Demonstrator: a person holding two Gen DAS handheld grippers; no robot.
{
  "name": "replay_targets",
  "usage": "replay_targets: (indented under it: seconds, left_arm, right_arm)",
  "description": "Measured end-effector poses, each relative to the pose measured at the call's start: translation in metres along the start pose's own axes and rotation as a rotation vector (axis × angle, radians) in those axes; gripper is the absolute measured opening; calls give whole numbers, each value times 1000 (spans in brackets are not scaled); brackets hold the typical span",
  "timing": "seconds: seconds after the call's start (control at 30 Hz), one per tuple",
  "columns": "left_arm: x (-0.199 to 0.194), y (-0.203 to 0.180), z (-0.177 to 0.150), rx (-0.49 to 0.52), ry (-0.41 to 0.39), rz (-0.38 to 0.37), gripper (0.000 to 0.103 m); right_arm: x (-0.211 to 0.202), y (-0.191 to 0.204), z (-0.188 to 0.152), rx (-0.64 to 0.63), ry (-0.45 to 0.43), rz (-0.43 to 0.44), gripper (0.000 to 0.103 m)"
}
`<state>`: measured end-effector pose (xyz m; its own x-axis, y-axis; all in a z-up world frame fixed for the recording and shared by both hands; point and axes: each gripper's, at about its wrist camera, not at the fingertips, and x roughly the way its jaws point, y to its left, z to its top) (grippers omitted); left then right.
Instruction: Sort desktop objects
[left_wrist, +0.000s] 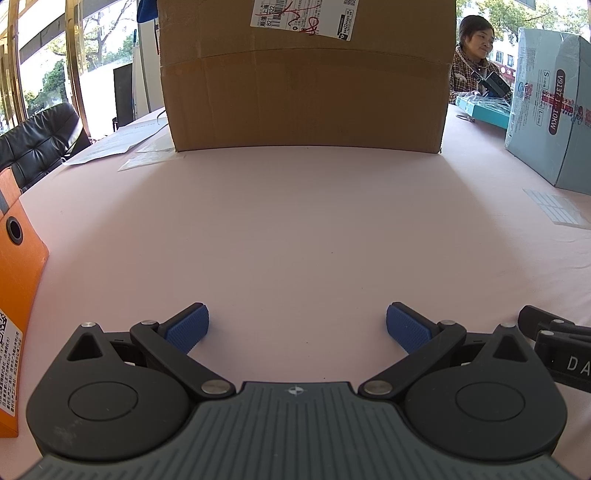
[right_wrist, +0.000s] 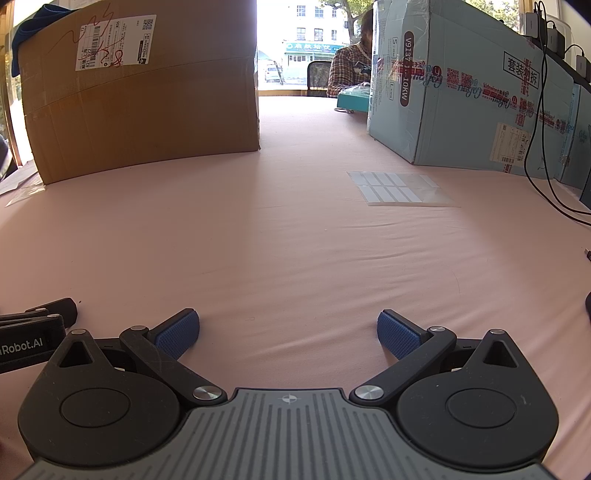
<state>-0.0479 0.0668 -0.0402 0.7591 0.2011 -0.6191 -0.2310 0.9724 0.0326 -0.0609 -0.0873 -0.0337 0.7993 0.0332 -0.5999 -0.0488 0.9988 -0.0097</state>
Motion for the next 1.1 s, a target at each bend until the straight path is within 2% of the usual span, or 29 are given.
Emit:
replay_targets:
  seconds: [1.1]
  left_arm:
    - [0,4,-2,-12,-2,-10,103]
  right_arm:
    - [1,0,0,0,0,0,103]
